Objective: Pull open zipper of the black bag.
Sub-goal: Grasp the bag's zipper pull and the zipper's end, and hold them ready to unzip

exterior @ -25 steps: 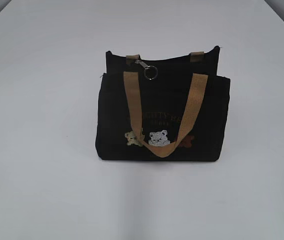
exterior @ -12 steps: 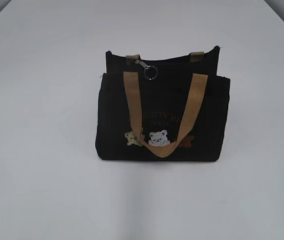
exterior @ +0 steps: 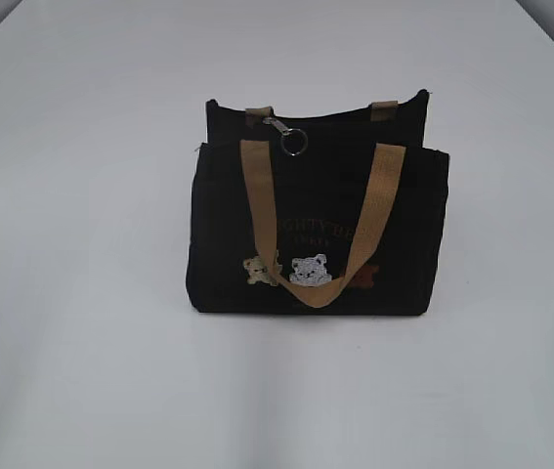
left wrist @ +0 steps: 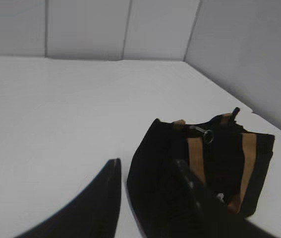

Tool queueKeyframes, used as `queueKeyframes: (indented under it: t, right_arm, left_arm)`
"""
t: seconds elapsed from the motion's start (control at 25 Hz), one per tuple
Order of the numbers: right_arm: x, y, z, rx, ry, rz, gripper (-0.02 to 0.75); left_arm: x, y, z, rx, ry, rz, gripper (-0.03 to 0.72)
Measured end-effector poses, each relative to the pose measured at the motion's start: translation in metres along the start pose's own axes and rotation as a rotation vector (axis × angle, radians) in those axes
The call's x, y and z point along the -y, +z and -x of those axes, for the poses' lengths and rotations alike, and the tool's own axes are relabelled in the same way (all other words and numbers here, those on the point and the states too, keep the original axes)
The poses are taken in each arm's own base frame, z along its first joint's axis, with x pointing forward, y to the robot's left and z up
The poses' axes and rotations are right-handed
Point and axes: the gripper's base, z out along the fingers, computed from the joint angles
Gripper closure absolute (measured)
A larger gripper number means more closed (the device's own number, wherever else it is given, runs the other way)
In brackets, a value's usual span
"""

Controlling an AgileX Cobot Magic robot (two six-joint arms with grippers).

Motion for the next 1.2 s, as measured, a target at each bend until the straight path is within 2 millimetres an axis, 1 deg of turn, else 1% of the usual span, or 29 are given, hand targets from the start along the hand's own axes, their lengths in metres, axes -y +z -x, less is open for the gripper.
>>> queueKeyframes:
  t: [0.08, 0.16, 0.24, 0.28, 0.36, 0.44, 0.52, 0.64, 0.72, 0.8, 1.04, 1.2]
  right_arm:
    - [0.0, 0.0, 0.0, 0.0, 0.0, 0.0, 0.398]
    - [0.0, 0.0, 0.0, 0.0, 0.0, 0.0, 0.398]
    - [0.0, 0.0, 0.0, 0.0, 0.0, 0.0, 0.398]
    - [0.0, 0.0, 0.0, 0.0, 0.0, 0.0, 0.398]
    - [0.0, 0.0, 0.0, 0.0, 0.0, 0.0, 0.398]
    - [0.0, 0.0, 0.0, 0.0, 0.0, 0.0, 0.398]
    - [0.0, 0.0, 0.0, 0.0, 0.0, 0.0, 0.398]
    - [0.0, 0.0, 0.0, 0.0, 0.0, 0.0, 0.398]
    - [0.0, 0.0, 0.0, 0.0, 0.0, 0.0, 0.398]
    - [0.0, 0.0, 0.0, 0.0, 0.0, 0.0, 0.398]
    - [0.0, 0.0, 0.0, 0.0, 0.001, 0.001, 0.398]
    - [-0.005, 0.0, 0.001, 0.012, 0.009, 0.06, 0.398]
  left_arm:
    - [-0.005, 0.033, 0.004, -0.005, 0.048, -0.071, 0.425]
    - [-0.013, 0.069, 0.0, -0.065, 0.097, -0.128, 0.421]
    - [-0.02, 0.107, -0.012, -0.124, 0.169, -0.202, 0.421]
    - [-0.025, 0.13, -0.023, -0.167, 0.155, -0.25, 0.42]
    - [-0.027, 0.161, -0.046, -0.198, 0.269, -0.387, 0.414]
    - [-0.024, 0.181, -0.068, -0.196, 0.372, -0.54, 0.394]
    - [-0.025, 0.198, -0.091, -0.231, 0.412, -0.625, 0.353]
    - [-0.026, 0.219, -0.108, -0.274, 0.407, -0.675, 0.279]
    - [-0.026, 0.231, -0.112, -0.283, 0.408, -0.694, 0.249]
    - [-0.026, 0.242, -0.113, -0.28, 0.413, -0.707, 0.237]
    - [-0.02, 0.273, -0.108, -0.275, 0.473, -0.708, 0.232]
    - [-0.015, 0.295, -0.114, -0.287, 0.48, -0.731, 0.232]
